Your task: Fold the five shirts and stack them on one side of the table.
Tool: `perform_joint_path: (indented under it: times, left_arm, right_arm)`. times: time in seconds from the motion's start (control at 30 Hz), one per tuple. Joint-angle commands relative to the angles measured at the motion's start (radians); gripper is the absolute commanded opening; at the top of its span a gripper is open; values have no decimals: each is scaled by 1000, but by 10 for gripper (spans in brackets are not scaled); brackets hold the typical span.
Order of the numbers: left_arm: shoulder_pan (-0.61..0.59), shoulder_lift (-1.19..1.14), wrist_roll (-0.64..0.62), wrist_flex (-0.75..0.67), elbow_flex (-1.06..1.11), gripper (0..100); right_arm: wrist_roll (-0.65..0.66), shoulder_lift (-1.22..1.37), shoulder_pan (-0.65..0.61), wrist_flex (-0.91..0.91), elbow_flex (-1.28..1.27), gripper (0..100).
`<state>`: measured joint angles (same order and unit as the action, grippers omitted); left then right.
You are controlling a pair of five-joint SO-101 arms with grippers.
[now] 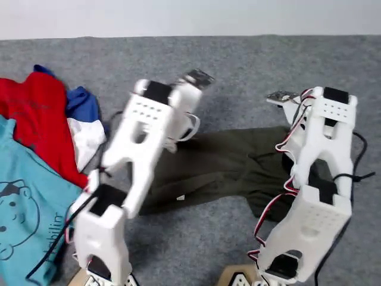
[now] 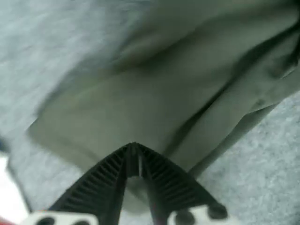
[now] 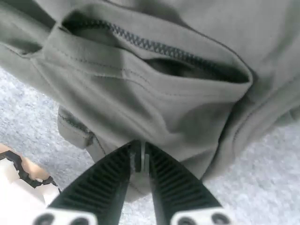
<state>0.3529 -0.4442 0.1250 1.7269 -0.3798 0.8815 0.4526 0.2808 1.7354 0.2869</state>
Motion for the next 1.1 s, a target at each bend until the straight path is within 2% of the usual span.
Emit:
perform_joint_path:
  times: [0.0, 0.3, 0.67, 0.87, 1.07]
  left_arm:
    - [71, -81, 6, 25, -90, 2]
    - [186, -279, 6, 25, -188, 2]
    - [281, -321, 5, 29, -197, 2]
    - [362, -264, 8, 29, -70, 2]
    - [356, -227, 9, 29, 30, 2]
  right_arm:
    - [-11, -127, 68, 21, 48, 39]
    - [-9, -231, 199, 48, 40, 39]
    - [-9, -237, 232, 48, 40, 39]
    - [-9, -237, 231, 48, 40, 39]
    - [-9, -237, 232, 50, 40, 39]
